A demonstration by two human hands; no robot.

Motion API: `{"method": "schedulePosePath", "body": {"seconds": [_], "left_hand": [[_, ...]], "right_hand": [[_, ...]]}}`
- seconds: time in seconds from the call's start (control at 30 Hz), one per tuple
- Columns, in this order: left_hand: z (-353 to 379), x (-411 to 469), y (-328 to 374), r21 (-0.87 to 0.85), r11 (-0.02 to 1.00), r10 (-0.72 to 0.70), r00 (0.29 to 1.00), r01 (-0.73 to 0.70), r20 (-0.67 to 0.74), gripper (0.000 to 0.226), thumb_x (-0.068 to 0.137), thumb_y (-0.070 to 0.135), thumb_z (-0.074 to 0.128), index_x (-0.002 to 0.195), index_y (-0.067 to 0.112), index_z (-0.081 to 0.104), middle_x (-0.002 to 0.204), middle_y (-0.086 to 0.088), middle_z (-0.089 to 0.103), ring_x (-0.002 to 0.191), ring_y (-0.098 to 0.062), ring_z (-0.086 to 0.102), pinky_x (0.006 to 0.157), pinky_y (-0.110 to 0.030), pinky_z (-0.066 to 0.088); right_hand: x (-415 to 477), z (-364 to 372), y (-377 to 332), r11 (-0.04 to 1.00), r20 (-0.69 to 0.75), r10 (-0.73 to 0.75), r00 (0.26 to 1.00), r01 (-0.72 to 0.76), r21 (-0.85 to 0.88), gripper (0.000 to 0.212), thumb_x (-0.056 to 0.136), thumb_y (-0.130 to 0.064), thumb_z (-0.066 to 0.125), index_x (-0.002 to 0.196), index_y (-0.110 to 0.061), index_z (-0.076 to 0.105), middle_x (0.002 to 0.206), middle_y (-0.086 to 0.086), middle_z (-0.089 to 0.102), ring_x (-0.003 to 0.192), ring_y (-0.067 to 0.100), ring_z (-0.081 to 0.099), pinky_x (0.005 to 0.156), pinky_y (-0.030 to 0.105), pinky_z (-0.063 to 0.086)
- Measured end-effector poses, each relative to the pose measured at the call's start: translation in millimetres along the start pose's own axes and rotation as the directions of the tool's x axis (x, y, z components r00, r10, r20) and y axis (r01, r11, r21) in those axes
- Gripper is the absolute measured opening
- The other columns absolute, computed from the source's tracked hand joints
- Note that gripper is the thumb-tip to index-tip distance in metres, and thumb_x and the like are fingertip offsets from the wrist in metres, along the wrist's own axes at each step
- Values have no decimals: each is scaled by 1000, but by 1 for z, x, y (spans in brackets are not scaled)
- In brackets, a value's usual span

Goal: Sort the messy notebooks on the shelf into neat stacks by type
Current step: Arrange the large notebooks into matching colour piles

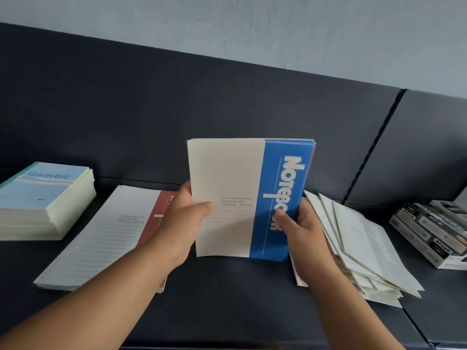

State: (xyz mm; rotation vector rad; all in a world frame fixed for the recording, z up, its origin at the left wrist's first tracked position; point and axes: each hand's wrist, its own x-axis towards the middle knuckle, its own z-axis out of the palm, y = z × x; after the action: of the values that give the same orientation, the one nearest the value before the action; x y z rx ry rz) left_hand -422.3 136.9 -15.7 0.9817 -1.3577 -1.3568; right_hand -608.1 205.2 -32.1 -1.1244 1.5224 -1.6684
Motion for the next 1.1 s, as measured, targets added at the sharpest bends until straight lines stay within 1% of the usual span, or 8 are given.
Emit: {"method": "schedulePosePath", "body": {"seconds": [0.2, 0.37, 0.43, 0.6, 0.7, 0.83, 0.97, 1.1], "left_hand": [[5, -5, -11, 63, 997, -56, 997, 53, 50, 41, 95, 5, 43, 125, 32, 49, 116, 13, 63, 109, -6, 55, 82, -24, 42], [11, -7, -19, 195, 981, -14, 999, 7, 36, 38, 97, 6, 40, 123, 34, 42, 120, 13, 58, 112, -10, 52, 87, -30, 42], [11, -6, -19, 270, 963, 22, 1000, -22, 3, 33, 98, 7, 38, 120, 31, 45, 118, 12, 58, 109, -9, 53, 83, -26, 43], [0, -3, -6, 352, 935, 70, 995, -38, -77, 27, 95, 8, 41, 112, 26, 53, 105, 13, 63, 100, -10, 59, 71, -22, 45], [-22, 2, 14, 369, 924, 155, 980, -99, -126, 31, 91, 9, 46, 112, 30, 53, 103, 12, 66, 95, -9, 63, 78, -32, 52], [-63, 8, 42, 426, 895, 223, 959, -131, -175, 38, 91, 7, 50, 122, 28, 50, 104, 11, 69, 93, -9, 65, 76, -31, 54], [-108, 15, 44, 595, 804, 147, 966, 8, -211, 32, 91, 9, 52, 119, 23, 55, 105, 8, 67, 90, -14, 64, 76, -36, 56], [-146, 21, 26, 711, 688, 46, 968, 148, -247, 20, 89, 11, 51, 105, 22, 59, 94, 5, 67, 82, -19, 64, 71, -37, 55]], "right_hand": [[-4, -4, 12, 996, -29, -2, 1000, 4, 85, 17, 97, -13, 53, 114, -15, 56, 112, 2, 70, 105, 22, 66, 96, 47, 50], [-12, 4, 19, 997, -7, -41, 999, 41, -63, 27, 97, -4, 45, 105, -28, 55, 105, -12, 67, 104, 11, 62, 89, 33, 49], [-10, 3, 17, 989, -41, -41, 998, 34, -141, 29, 99, -3, 43, 104, -30, 53, 100, -17, 67, 98, 3, 62, 83, 27, 48], [-6, 7, -2, 972, 3, -58, 998, 57, -228, 35, 97, 1, 42, 112, -27, 58, 104, -13, 71, 97, 6, 67, 90, 40, 54], [2, 17, -20, 988, 56, -44, 997, 51, -142, 28, 98, 0, 45, 113, -20, 59, 103, -8, 74, 94, 11, 70, 85, 41, 56], [9, 49, -35, 996, 173, 61, 983, -71, 50, 19, 97, -4, 54, 112, -13, 62, 101, -1, 75, 90, 18, 73, 77, 38, 58], [10, 94, -25, 976, 243, 198, 950, -215, 44, 15, 94, -8, 59, 108, -12, 64, 97, -1, 76, 86, 17, 74, 76, 37, 59], [5, 131, -7, 953, 274, 300, 914, -297, -54, 10, 94, -10, 61, 102, -14, 64, 93, -2, 76, 81, 16, 74, 76, 36, 60]]}}
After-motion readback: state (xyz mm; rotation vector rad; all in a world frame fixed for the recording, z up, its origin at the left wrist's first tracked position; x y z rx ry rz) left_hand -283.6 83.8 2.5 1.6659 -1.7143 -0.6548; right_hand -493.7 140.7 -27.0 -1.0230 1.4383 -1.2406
